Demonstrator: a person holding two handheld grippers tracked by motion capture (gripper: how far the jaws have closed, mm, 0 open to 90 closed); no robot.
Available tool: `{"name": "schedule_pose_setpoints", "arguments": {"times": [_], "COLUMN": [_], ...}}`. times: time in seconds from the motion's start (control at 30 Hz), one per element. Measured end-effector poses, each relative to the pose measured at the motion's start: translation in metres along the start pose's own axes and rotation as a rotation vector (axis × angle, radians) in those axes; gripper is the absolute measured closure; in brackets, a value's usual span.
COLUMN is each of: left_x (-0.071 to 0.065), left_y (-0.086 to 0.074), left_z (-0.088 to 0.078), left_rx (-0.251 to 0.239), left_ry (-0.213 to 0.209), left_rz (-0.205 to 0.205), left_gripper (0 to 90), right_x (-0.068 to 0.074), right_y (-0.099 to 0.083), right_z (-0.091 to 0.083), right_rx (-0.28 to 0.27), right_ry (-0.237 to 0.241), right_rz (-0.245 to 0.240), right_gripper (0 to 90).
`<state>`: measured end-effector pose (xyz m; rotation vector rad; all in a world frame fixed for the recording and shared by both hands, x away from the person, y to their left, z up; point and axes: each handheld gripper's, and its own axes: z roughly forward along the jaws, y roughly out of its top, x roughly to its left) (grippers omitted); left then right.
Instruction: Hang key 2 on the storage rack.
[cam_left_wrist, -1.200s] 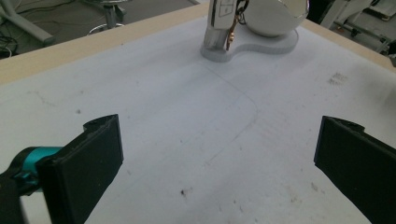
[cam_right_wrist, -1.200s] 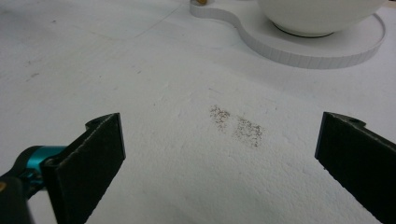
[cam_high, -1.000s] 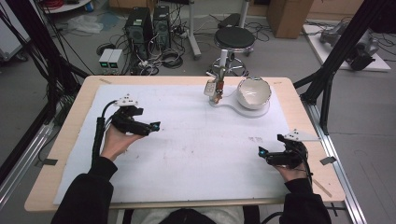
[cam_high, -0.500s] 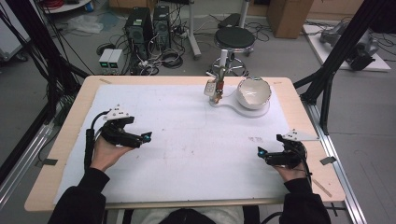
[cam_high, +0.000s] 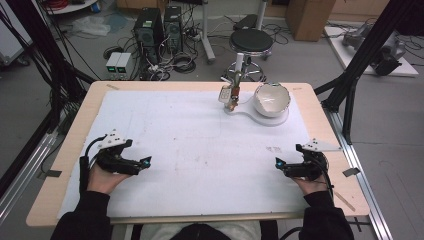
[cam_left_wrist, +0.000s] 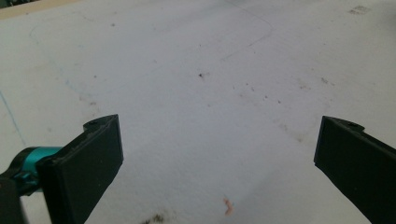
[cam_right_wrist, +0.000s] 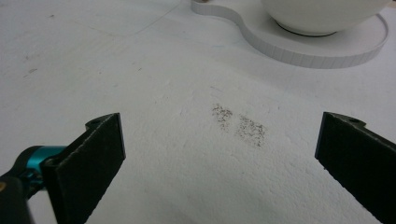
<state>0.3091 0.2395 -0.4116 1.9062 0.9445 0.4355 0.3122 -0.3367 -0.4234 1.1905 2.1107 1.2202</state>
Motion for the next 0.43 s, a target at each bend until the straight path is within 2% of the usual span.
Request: {"name": "schedule_pose_setpoints", "arguments": {"times": [0.13, 0.43], "left_x": [0.005, 0.006], "left_y": [-0.013, -0.013], "left_z": [-0.008, -0.014], "left_rx": [-0.012, -0.048], "left_ry": [0.011, 0.039], "left_rz": [-0.032, -0.038], "left_gripper": [1.7, 1.6], "right_x": [0.0, 0.0], "right_y": [0.0, 0.0], "right_z": [0.001, 0.002], "right_rx": [0.0, 0.002], "right_ry": [0.003, 0.01], "right_rz": [-0.004, -0.01], "right_gripper": [0.6, 0.6]}}
